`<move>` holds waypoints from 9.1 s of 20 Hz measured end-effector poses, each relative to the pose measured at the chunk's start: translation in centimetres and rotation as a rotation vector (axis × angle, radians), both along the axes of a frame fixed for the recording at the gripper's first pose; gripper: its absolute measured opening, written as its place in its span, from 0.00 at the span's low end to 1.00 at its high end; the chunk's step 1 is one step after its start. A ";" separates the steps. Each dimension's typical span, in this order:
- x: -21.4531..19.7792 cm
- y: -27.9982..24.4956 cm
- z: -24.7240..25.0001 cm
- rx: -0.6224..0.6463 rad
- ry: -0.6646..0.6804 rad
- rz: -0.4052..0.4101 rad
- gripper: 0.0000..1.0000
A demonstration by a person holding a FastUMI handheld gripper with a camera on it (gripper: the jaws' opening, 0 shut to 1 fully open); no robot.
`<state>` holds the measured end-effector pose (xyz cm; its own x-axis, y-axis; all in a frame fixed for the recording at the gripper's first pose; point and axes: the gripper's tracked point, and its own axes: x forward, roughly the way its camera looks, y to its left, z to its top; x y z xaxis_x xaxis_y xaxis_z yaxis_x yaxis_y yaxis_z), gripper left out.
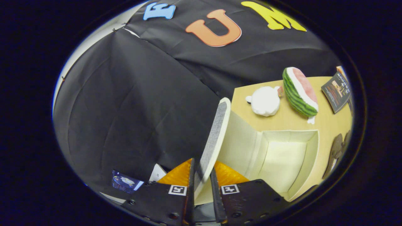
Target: Open the storage box then place both shoes into the box .Put the left shoe in first, then the right shoe, with the right side of both shoes facing outward in a uniform manner.
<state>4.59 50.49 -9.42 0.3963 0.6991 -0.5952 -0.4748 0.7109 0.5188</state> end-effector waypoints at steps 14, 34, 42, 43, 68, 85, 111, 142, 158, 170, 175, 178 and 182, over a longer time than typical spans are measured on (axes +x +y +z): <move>1.8 -17.7 -2.0 -0.198 -0.117 -0.097 0.96; 7.1 -50.3 -21.8 -0.523 0.143 -0.240 0.74; 8.2 -51.5 -25.6 -0.594 0.210 -0.265 0.40; 8.4 -52.1 -25.8 -0.627 0.201 -0.276 0.35; 1.8 -41.5 -11.2 -0.430 0.191 -0.436 0.00; 3.5 -15.5 -22.4 -0.551 0.299 -0.387 0.01; 1.3 -17.6 -15.0 -0.411 0.283 -0.137 0.91; 9.0 -64.1 -26.2 -0.681 0.336 -0.487 0.67; 7.5 -59.9 -20.5 -0.514 0.309 -0.481 0.01; 4.7 -39.7 -8.3 -0.408 0.171 -0.360 0.00; 2.2 -28.2 -9.5 -0.384 0.211 -0.277 0.00; 1.3 -22.6 -12.0 -0.383 0.262 -0.260 0.00; 2.3 -20.8 -16.4 -0.480 0.278 -0.339 0.00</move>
